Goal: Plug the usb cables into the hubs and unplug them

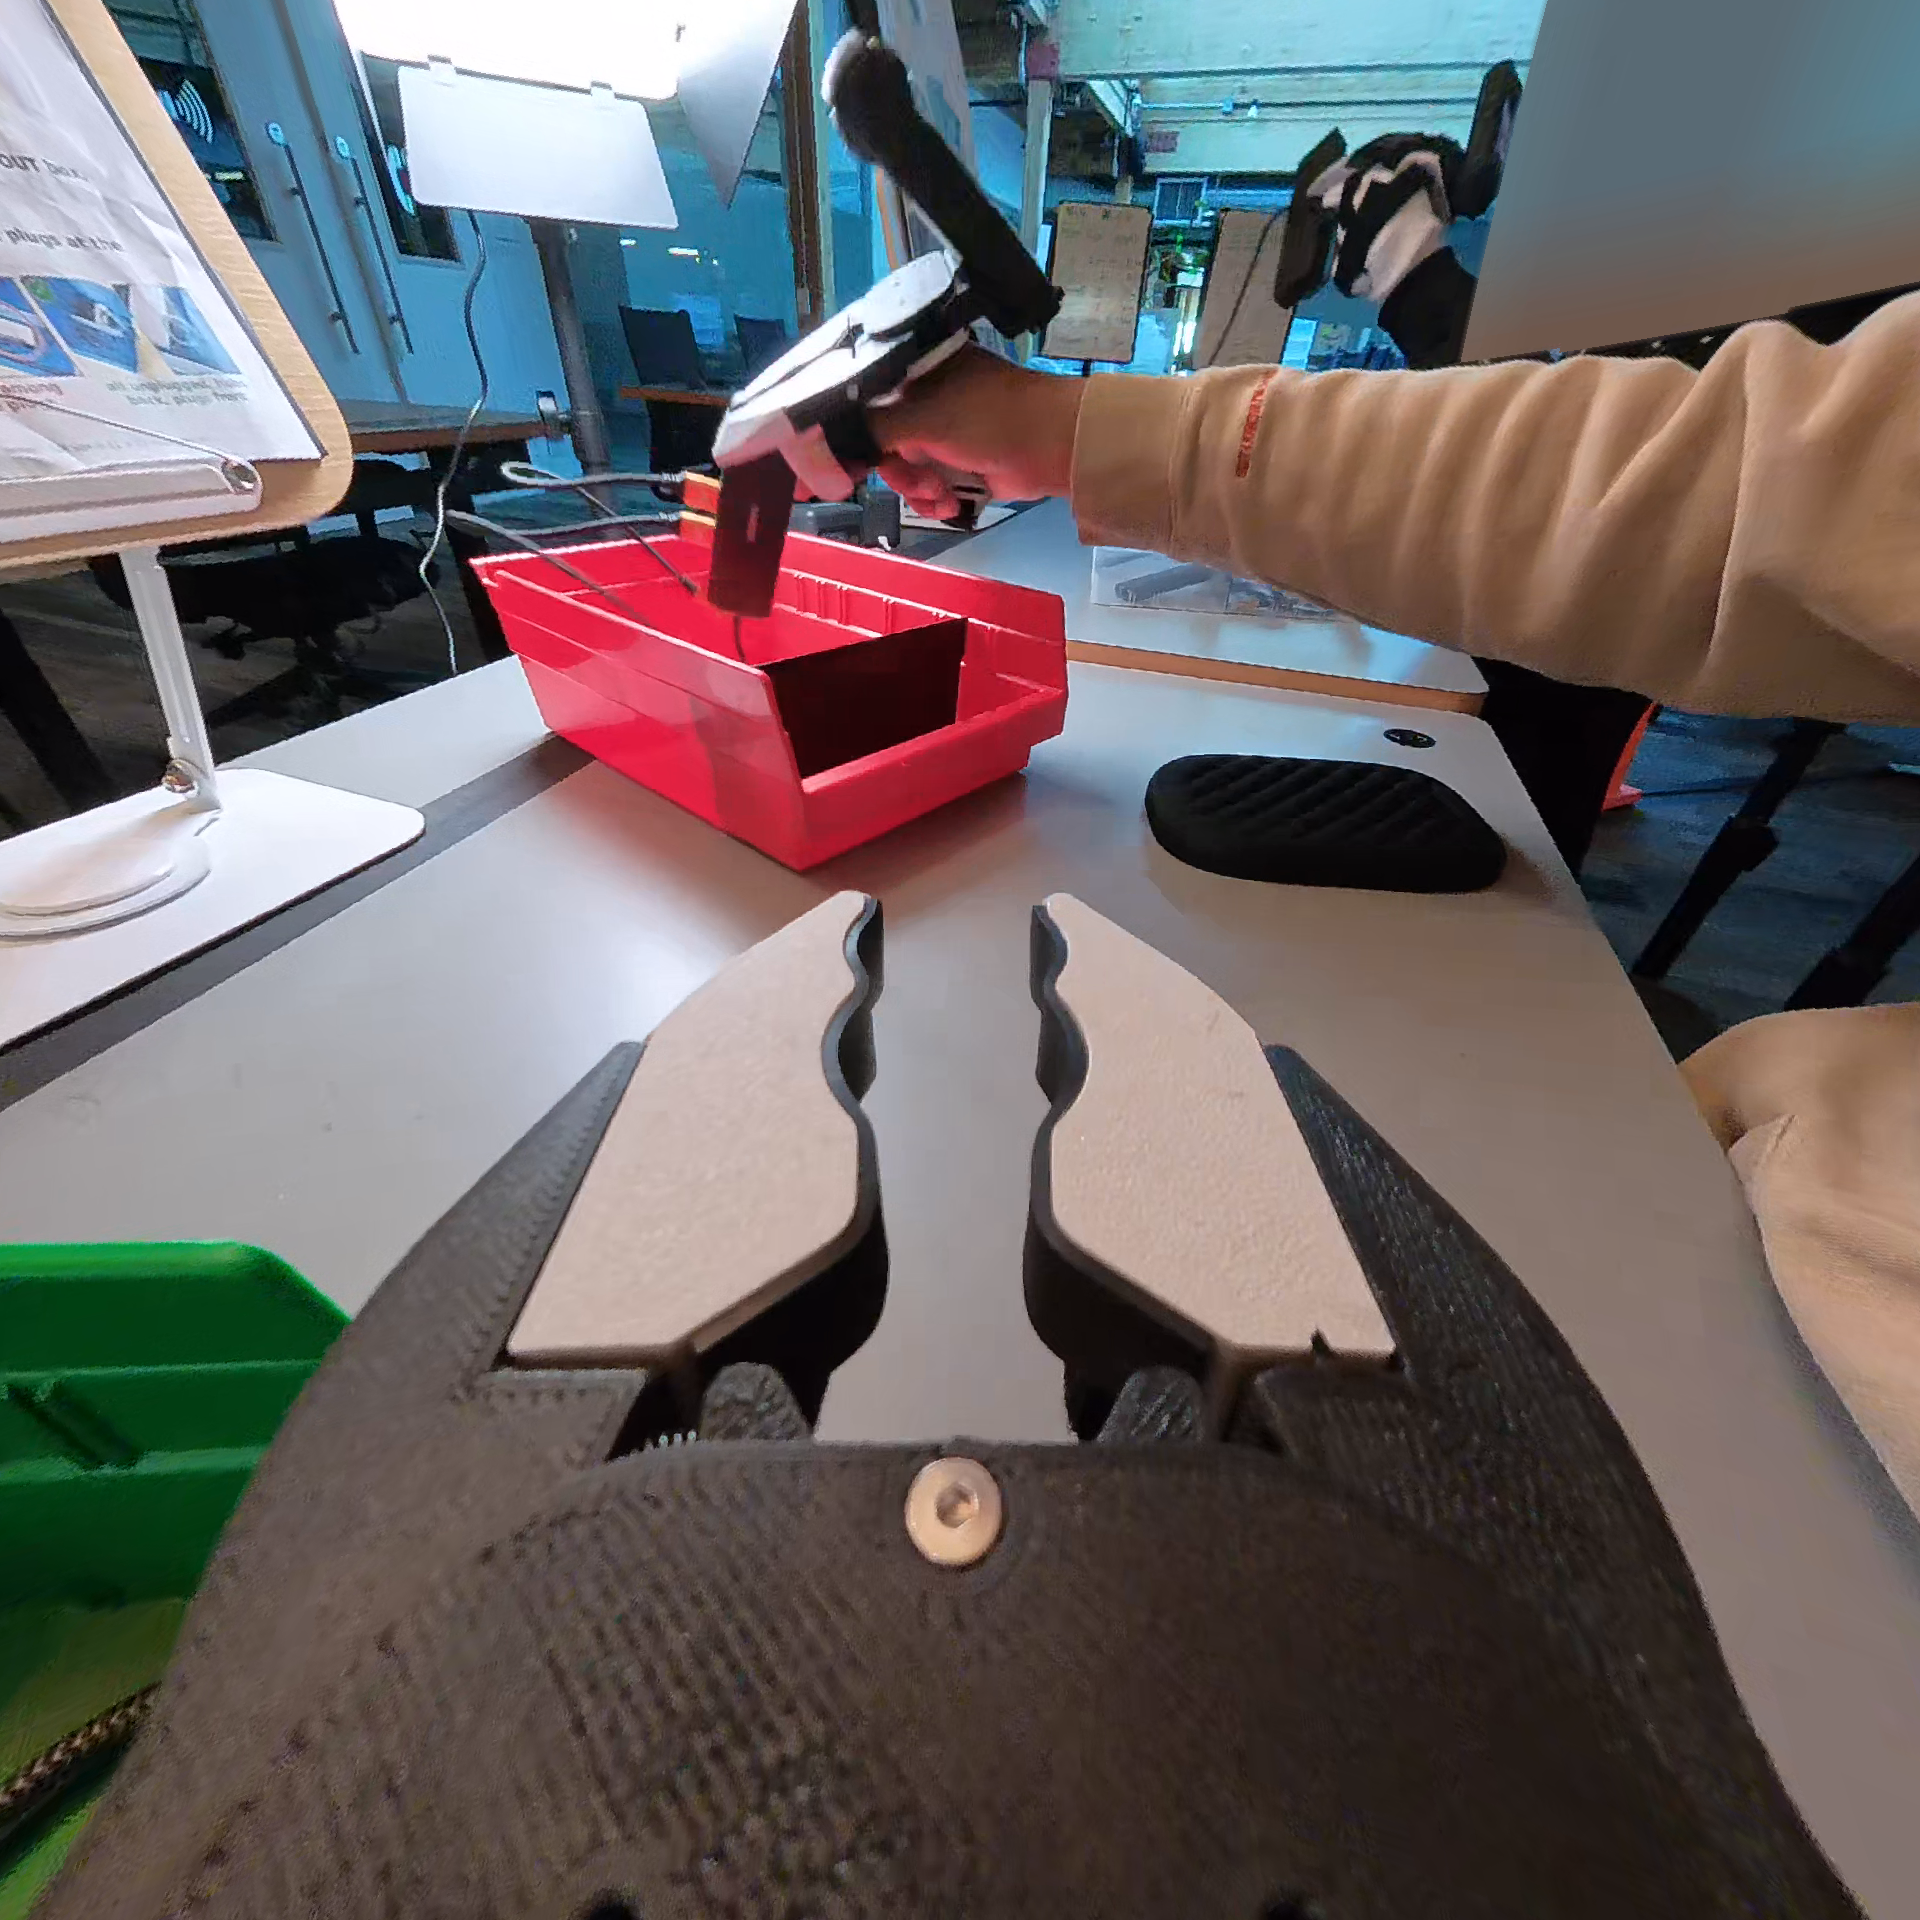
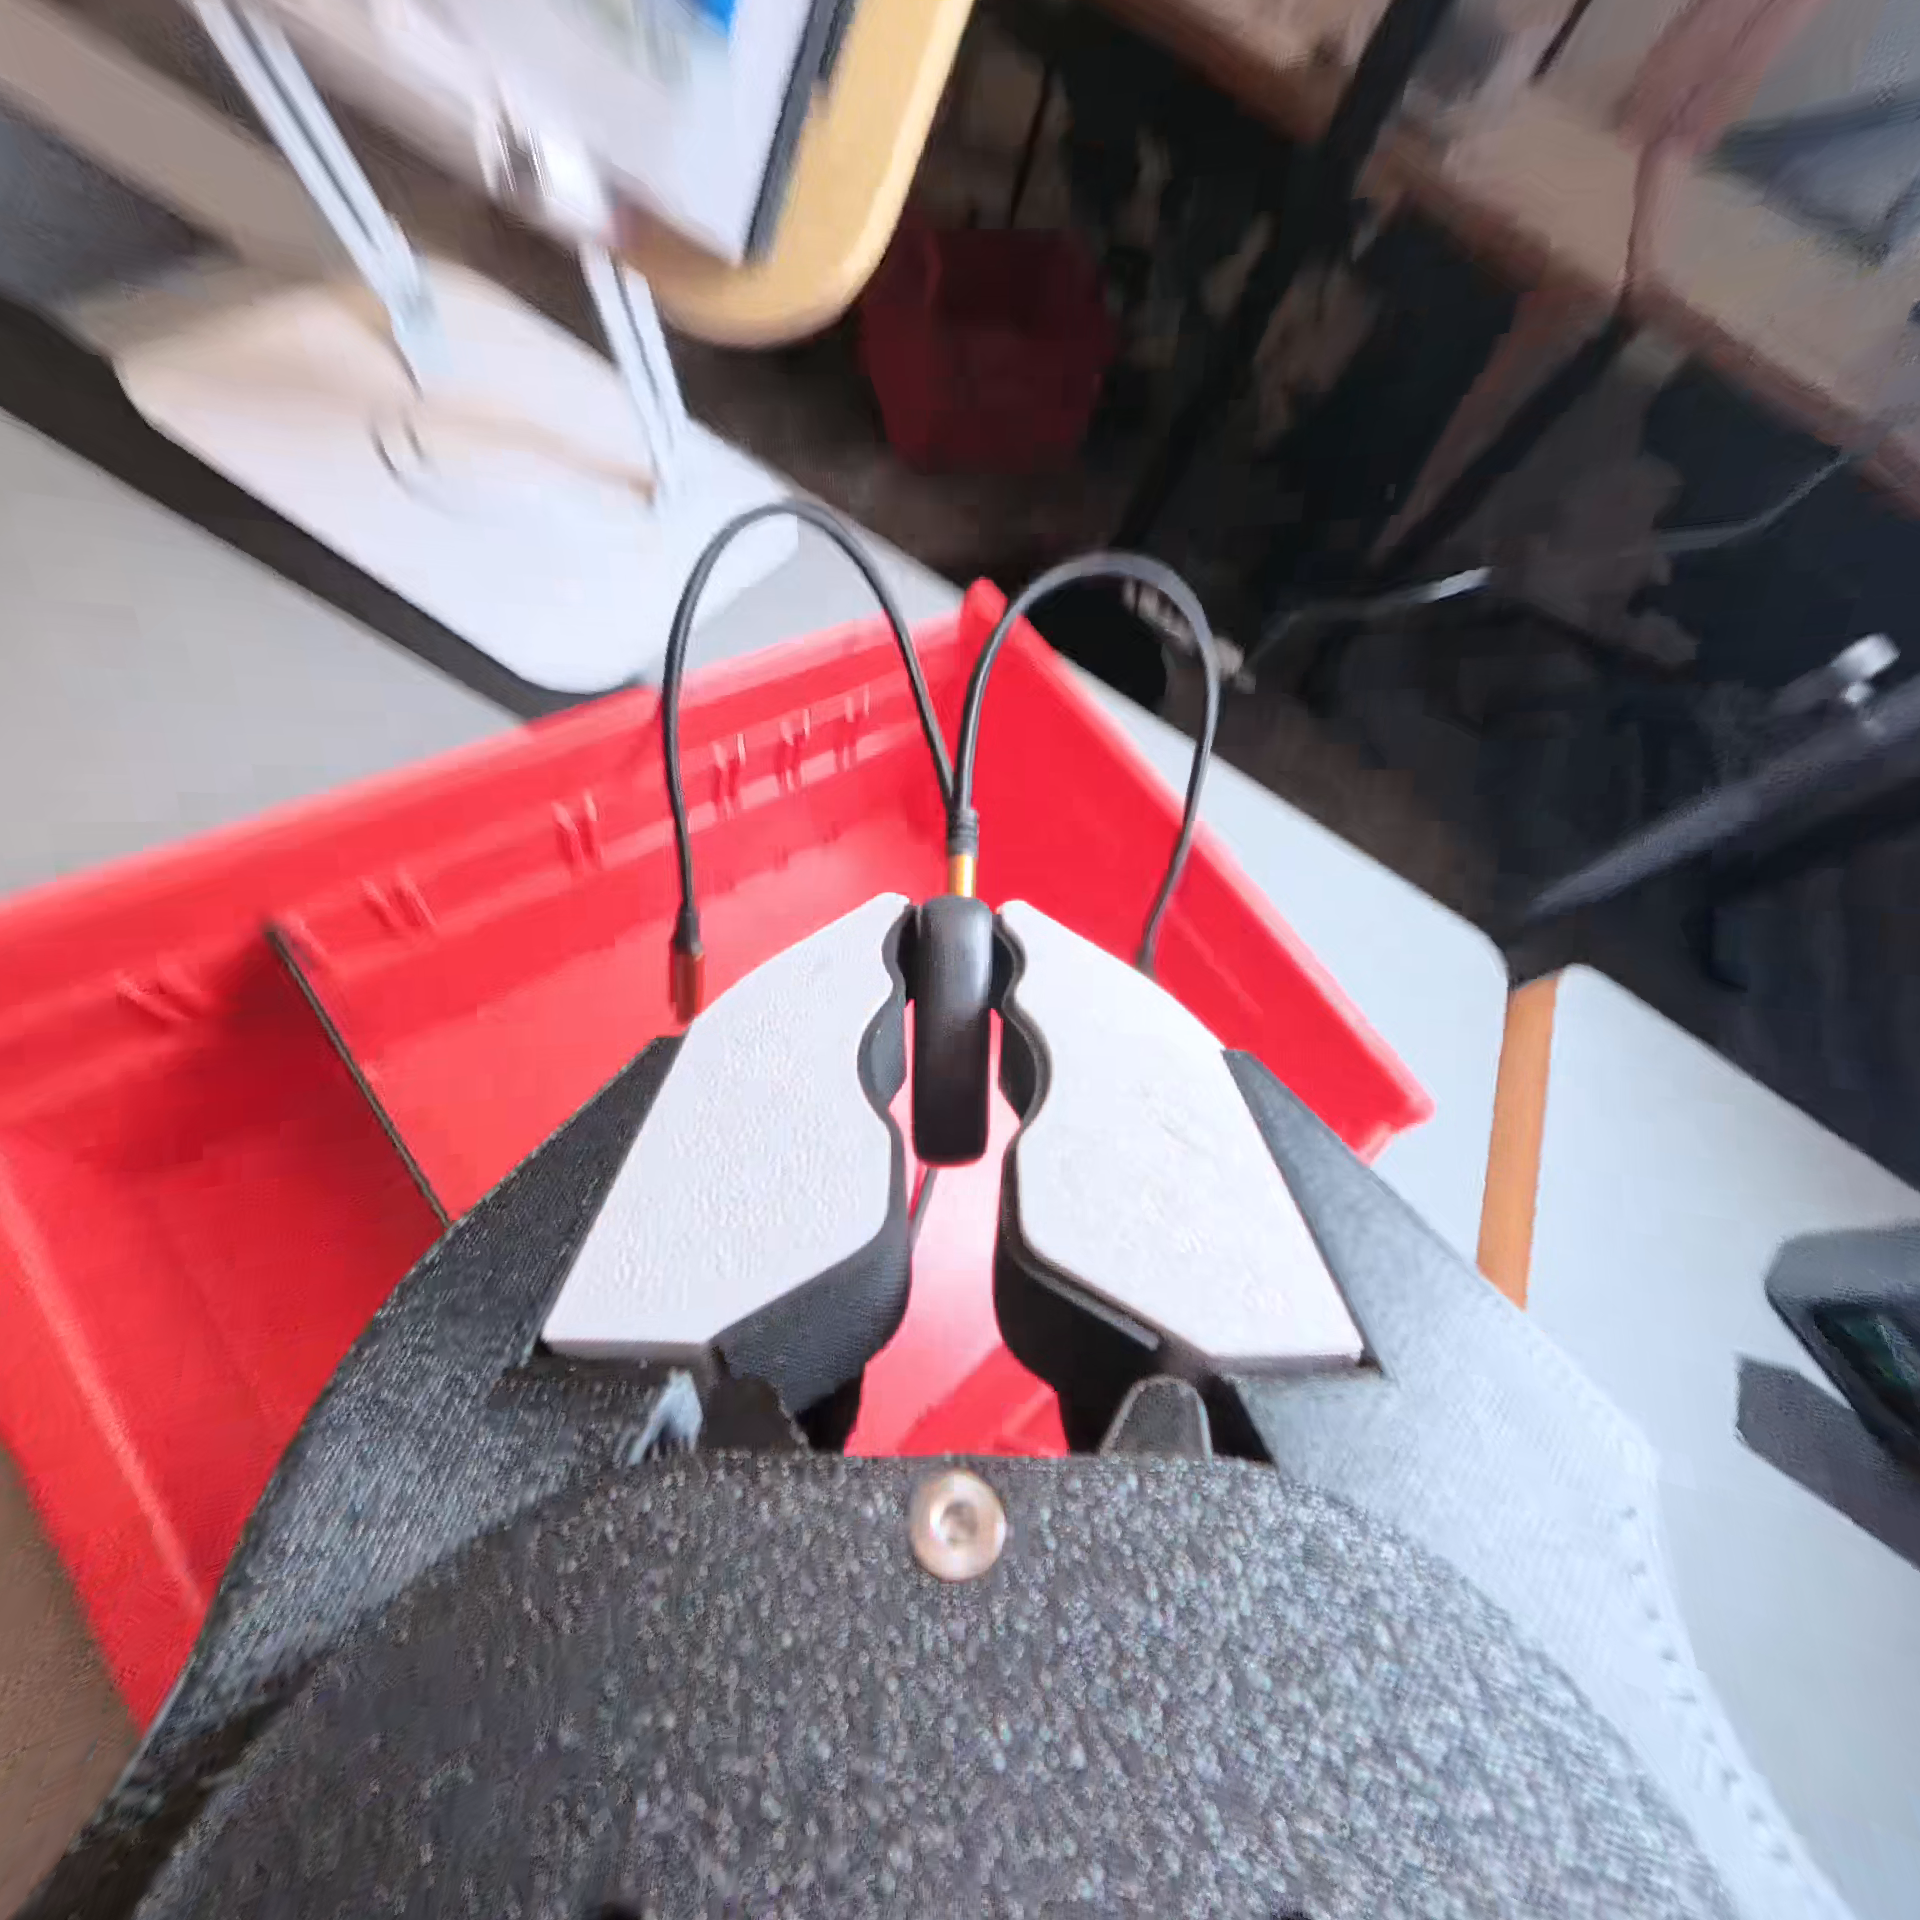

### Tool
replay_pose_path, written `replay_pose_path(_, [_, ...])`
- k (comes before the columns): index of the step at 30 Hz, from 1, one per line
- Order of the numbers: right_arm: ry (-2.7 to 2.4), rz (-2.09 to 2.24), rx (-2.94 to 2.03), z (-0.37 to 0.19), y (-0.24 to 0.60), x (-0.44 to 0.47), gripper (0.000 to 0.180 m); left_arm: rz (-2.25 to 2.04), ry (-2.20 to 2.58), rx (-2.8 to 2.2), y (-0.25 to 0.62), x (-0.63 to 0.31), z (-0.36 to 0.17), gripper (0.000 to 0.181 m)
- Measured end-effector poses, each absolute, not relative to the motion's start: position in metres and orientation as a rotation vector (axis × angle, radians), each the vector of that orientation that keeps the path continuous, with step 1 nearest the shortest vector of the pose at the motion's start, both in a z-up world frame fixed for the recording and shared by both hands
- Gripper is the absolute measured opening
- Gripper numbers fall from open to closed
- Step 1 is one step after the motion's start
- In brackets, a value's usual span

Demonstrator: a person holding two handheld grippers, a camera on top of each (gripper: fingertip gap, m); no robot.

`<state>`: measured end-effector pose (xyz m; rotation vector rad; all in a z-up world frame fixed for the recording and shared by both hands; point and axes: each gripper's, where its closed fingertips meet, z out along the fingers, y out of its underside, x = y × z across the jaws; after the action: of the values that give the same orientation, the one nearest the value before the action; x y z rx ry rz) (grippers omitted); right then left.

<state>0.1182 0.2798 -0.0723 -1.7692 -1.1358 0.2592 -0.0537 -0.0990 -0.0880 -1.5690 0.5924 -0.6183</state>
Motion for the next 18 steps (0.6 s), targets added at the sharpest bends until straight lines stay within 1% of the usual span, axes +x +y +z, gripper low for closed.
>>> replay_pose_path(3, [-1.237,0.182,-1.898,-0.109,0.279,0.119,0.013,-0.632,0.569,-1.582,-0.098,-0.056,-0.089,0.025])
replay_pose_path(6, [-1.263,0.147,-2.008,-0.118,0.275,0.116,0.014,-0.620,0.565,-1.594,-0.096,-0.058,-0.092,0.025])
replay_pose_path(9, [-1.378,0.061,-2.124,-0.128,0.262,0.119,0.026,-0.613,0.563,-1.603,-0.095,-0.058,-0.094,0.025])
replay_pose_path(11, [-1.396,0.028,-2.094,-0.122,0.257,0.118,0.035,-0.598,0.554,-1.608,-0.094,-0.060,-0.094,0.025])
replay_pose_path(13, [-1.384,0.105,-2.042,-0.111,0.244,0.111,0.045,-0.580,0.534,-1.609,-0.093,-0.065,-0.092,0.026])
replay_pose_path(18, [-1.309,0.479,-1.791,-0.071,0.190,0.089,0.047,-0.541,0.449,-1.599,-0.089,-0.085,-0.084,0.027])
